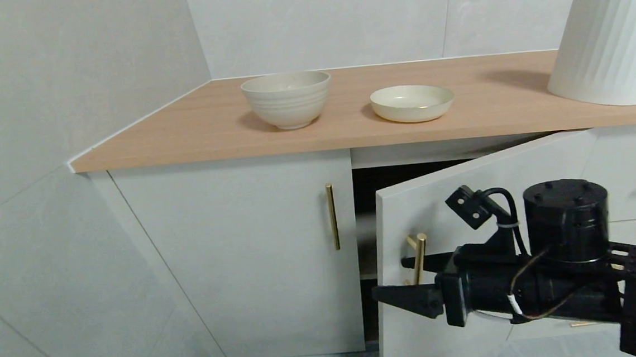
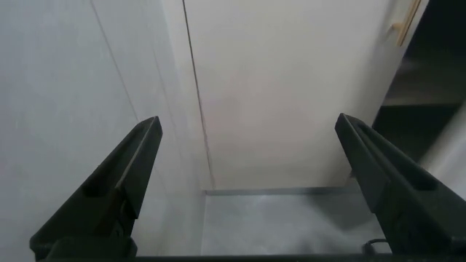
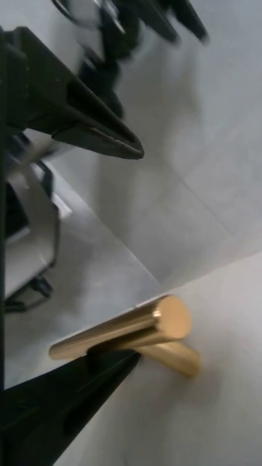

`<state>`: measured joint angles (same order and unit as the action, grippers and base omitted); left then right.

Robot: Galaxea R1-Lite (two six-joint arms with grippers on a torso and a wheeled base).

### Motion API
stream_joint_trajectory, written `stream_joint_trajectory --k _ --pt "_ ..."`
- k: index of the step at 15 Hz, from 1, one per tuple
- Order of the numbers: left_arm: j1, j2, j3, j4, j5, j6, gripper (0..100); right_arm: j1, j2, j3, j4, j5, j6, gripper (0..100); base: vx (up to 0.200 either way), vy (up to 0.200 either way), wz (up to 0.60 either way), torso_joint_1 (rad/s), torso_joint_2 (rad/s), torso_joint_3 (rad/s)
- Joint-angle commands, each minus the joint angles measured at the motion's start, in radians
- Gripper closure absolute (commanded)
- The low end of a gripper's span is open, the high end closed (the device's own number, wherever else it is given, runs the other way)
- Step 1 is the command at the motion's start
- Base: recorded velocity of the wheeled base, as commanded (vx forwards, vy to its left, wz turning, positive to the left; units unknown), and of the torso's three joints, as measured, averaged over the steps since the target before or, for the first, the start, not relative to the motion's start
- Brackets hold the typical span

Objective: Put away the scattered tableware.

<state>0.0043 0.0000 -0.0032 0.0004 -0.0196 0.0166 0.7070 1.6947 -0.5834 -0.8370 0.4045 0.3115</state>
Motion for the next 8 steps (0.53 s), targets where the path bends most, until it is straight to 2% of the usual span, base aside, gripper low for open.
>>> stream_joint_trajectory --k 1,2,3,5,7,8 --pt "0.000 0.000 0.002 0.000 0.000 0.034 0 0.003 -0.136 0.112 -0.001 0.031 0.000 0 0.000 0.000 0.00 0.000 0.00 0.000" --pt "0.000 0.000 -0.004 -0.008 -0.002 0.080 0 0.003 -0.158 0.151 -0.001 0.033 -0.002 0 0.000 0.000 0.00 0.000 0.00 0.000" --pt "0.000 0.000 -0.041 -0.008 -0.007 0.106 0 0.003 -0.182 0.183 -0.001 0.034 -0.002 0 0.000 0.000 0.00 0.000 0.00 0.000" --pt "0.000 0.126 -0.244 0.052 -0.060 0.106 0 0.003 -0.228 0.224 -0.001 0.034 -0.002 0 0.000 0.000 0.00 0.000 0.00 0.000" --pt "0.000 0.313 -0.394 0.076 -0.108 0.112 0 0.003 -0.256 0.238 -0.001 0.034 -0.002 0 0.000 0.000 0.00 0.000 0.00 0.000" --pt "0.000 0.422 -0.457 0.076 -0.152 0.125 0 0.003 -0.262 0.249 -0.001 0.034 -0.002 0 0.000 0.000 0.00 0.000 0.00 0.000"
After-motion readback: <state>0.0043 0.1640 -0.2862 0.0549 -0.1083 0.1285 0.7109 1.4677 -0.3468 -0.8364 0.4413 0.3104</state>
